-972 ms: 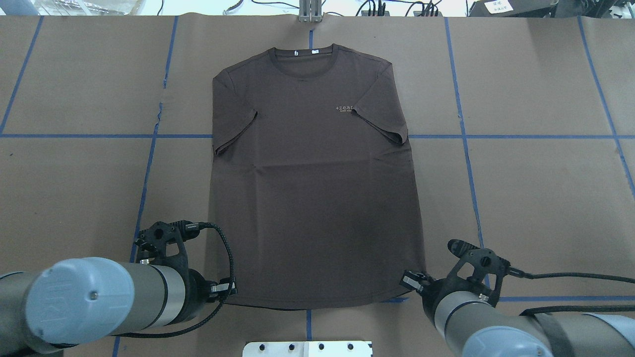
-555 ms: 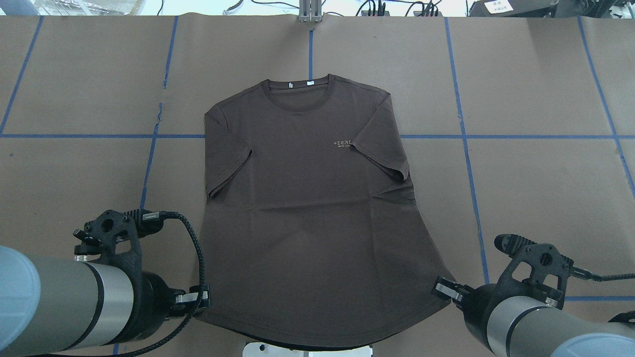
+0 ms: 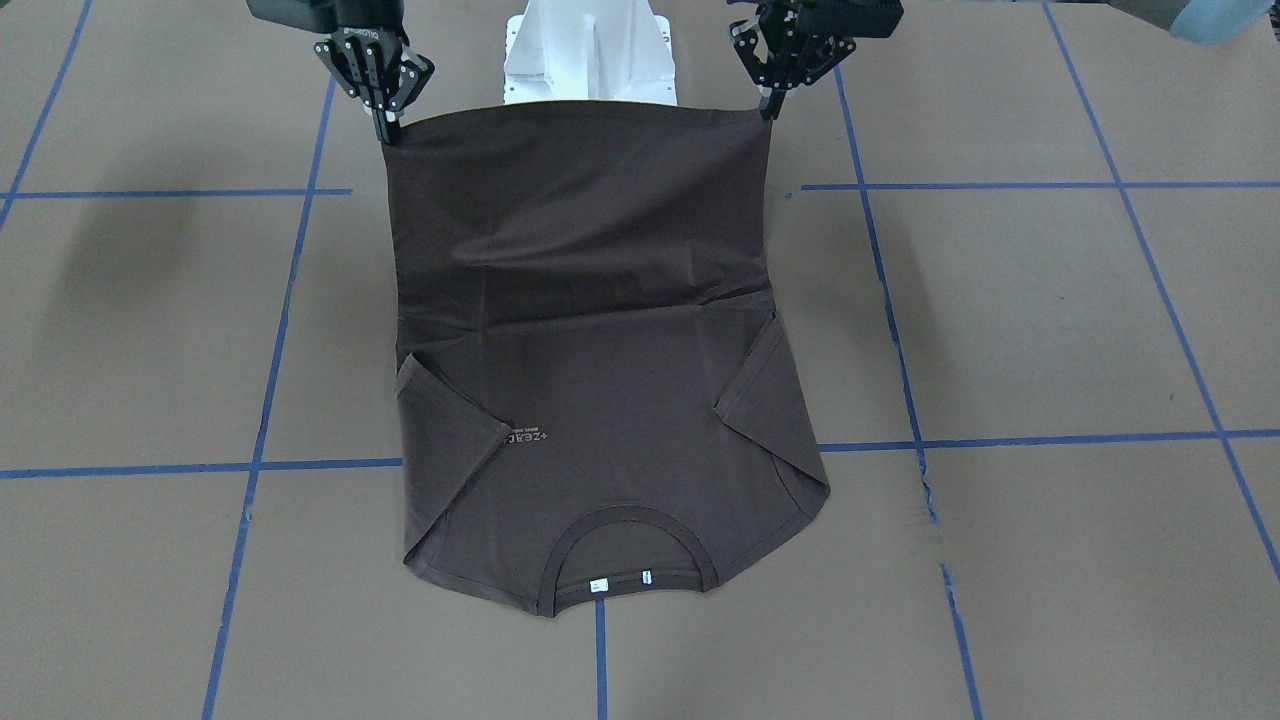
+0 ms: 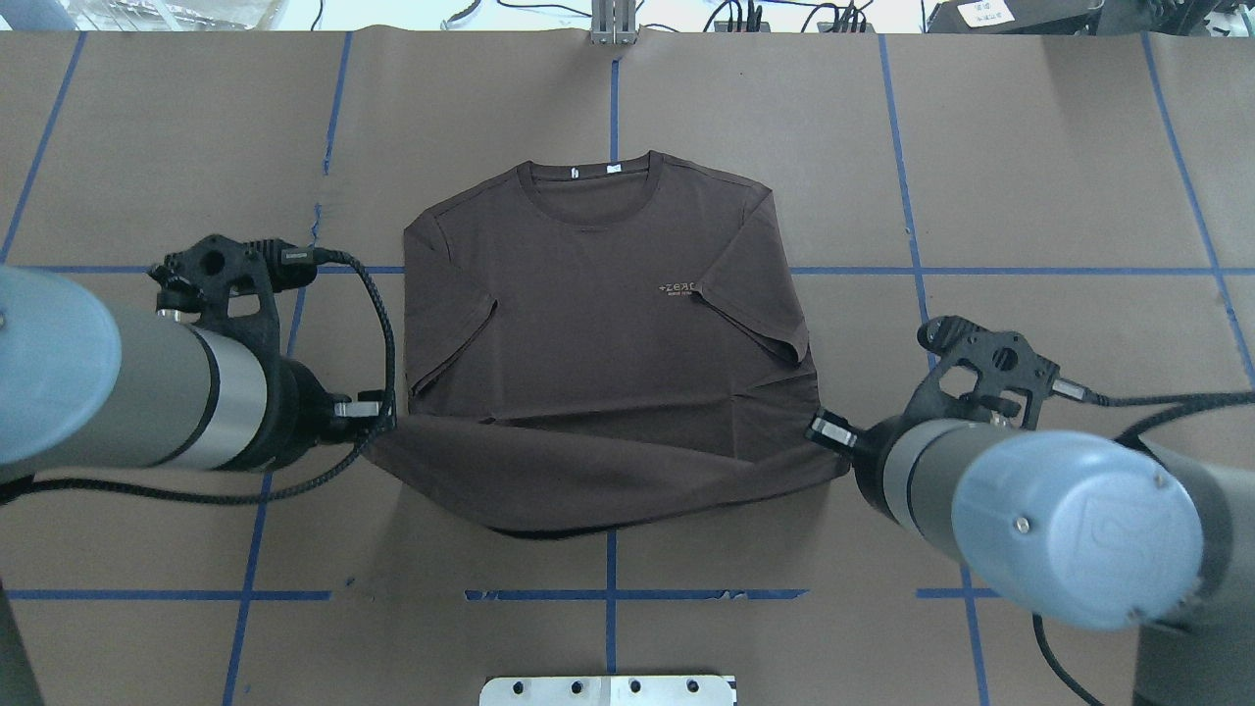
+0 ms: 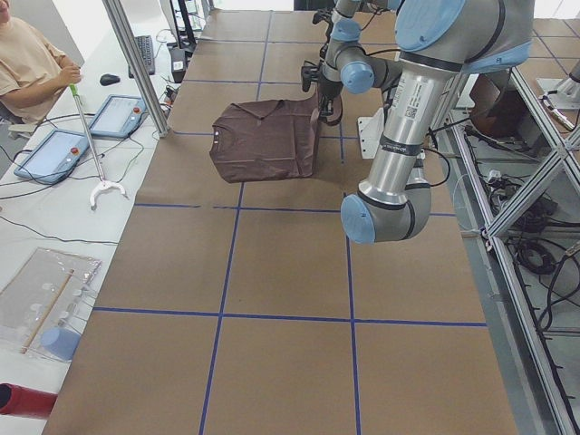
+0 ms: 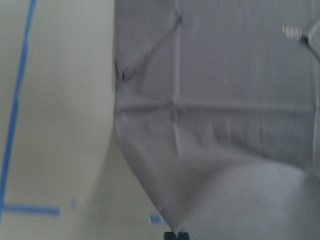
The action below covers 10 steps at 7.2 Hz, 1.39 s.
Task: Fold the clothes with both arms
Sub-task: 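Lift the hem with both grippers and fold it toward the collar, then release the hem near the collar and move the left gripper to the folded edge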
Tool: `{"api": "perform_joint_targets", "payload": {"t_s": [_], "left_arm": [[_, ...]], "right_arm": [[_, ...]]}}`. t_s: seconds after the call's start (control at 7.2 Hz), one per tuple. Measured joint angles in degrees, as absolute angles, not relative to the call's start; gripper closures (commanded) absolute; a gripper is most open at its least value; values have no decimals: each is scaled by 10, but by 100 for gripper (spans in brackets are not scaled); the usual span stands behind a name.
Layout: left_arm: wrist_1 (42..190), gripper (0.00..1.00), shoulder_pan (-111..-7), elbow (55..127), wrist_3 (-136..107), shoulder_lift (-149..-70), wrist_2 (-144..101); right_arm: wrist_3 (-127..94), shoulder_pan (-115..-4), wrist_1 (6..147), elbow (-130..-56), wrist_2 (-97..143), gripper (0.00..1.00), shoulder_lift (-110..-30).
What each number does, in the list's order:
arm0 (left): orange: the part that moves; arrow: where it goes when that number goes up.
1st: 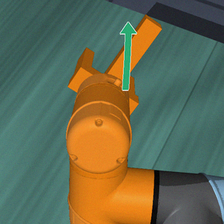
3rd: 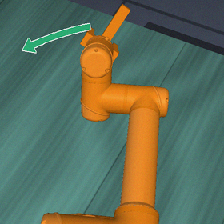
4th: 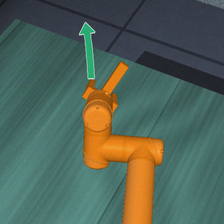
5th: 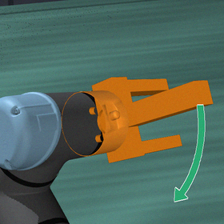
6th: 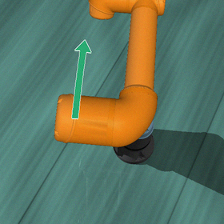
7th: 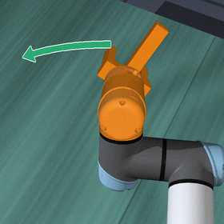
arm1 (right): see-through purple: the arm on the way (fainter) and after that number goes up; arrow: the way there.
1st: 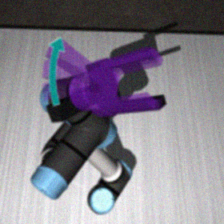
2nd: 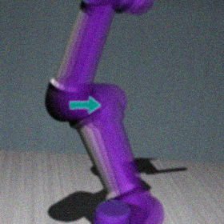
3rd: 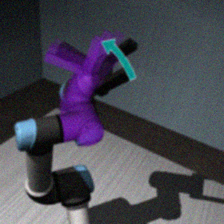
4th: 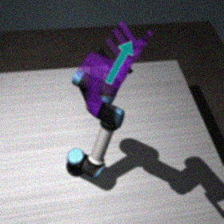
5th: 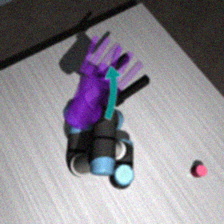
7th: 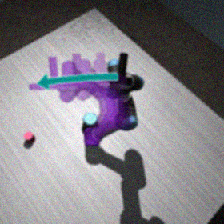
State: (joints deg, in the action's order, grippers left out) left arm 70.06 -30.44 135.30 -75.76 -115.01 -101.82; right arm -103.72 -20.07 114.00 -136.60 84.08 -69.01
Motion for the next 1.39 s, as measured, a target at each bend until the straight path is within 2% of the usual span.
{"api": "perform_joint_targets", "payload": {"t_s": [0.42,0.83,1.11,1.39], "left_arm": [[787,100,-406,1199,-683,-1189,-1022],[950,100,-442,1017,-653,-1208,-1018],[1006,100,-445,945,-648,-1221,-1016],[1050,100,-445,882,-648,-1235,-1015]], "right_arm": [[-962,-331,1073,-1223,898,100,-626],[-933,-390,909,-1021,913,100,-576],[-924,-409,844,-891,915,100,-516],[-912,-416,790,-800,913,100,-485]]}}
